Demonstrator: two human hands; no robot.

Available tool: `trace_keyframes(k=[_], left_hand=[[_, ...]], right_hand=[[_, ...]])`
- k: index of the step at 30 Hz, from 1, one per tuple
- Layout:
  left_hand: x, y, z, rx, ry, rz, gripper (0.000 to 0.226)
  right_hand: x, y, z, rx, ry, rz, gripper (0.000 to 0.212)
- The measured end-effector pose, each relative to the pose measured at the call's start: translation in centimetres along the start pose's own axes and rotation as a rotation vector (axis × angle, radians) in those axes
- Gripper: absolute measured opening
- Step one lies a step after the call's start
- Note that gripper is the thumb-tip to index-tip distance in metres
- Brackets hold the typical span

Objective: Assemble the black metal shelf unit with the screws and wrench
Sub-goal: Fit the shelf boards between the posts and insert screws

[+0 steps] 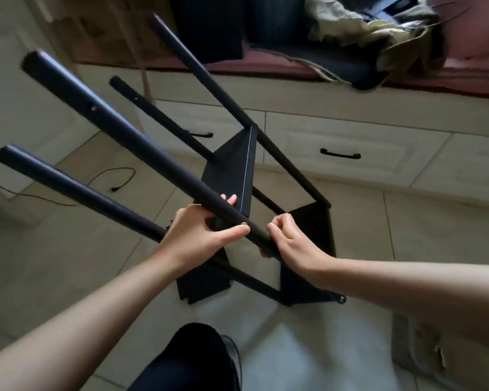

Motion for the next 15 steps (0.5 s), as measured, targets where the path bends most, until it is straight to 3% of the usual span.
trace_keyframes(k=[3,8,15], left_hand=[[-0.1,-3.4,-1.1,0.138,-0.039,0.101,0.087],[0.3,-8.5,-3.7,0.359,-0.038,0.178,0.066],[0.1,-13.9,-6.7,0.589,-0.015,0.246,0.067]], right_hand=[[-0.6,1.4,-0.3,0.013,0.025,-0.001,0.020],[-0.7,3.8,-1.3,0.096,0.047,0.014,0.017],[-0.5,6.5,-3.2,0.238,-0.035,-0.025,0.016]])
Point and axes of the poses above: each hand's wrist, its own x-axis away from the middle knuckle, its own z-axis out of the back of the hand, y = z × x, the point moved 8 cm from there along -x, towards the middle knuckle, and after that the axes turned 15 degrees about z, right-handed, at the moved point
